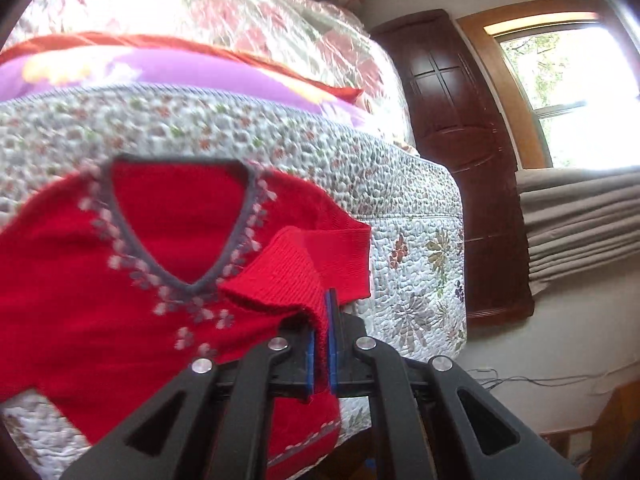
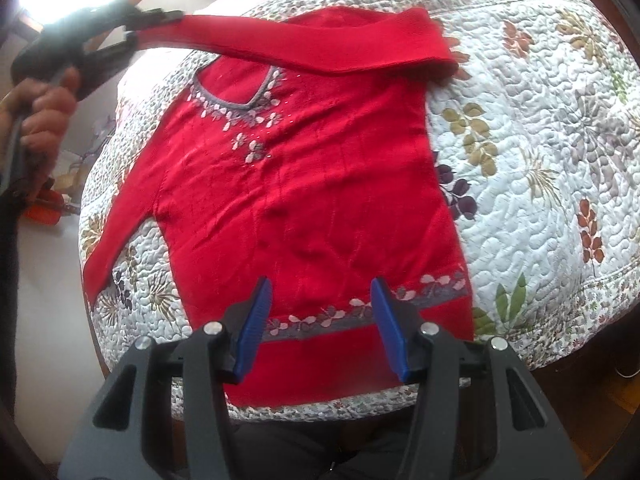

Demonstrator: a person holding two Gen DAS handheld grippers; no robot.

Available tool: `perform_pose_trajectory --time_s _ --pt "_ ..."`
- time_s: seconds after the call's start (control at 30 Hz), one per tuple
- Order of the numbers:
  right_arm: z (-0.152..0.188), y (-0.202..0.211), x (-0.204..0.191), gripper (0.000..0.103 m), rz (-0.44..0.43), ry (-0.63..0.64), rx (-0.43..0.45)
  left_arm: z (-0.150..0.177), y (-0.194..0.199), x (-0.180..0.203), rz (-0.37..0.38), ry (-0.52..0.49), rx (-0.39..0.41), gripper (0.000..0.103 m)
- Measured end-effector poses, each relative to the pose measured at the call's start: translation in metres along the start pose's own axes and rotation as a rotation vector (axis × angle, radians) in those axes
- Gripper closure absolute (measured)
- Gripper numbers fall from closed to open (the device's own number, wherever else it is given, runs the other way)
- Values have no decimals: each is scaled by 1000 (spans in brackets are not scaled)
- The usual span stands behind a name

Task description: Fold small clothes

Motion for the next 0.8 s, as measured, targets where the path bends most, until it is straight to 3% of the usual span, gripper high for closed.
perform_pose_trajectory --time_s 0.17,0.4,0.8 --pt "-2 -8 -16 52 -11 34 -17 0 32 -28 -37 -6 35 99" --pt "0 -24 -33 52 -20 73 -59 -3 66 -101 -82 59 79 99" --pt "-1 -48 -39 52 -14 90 -120 -8 69 -173 -105 115 97 99"
Point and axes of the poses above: each gripper's, at about its wrist camera, not at the fingertips, and y roughly against the way its jaws point, x to its right, z to its underside, the point moved 2 cm from there along -y, roughly the way its jaws point, and after that the axes turned 14 degrees about y, right-handed, at the moved point
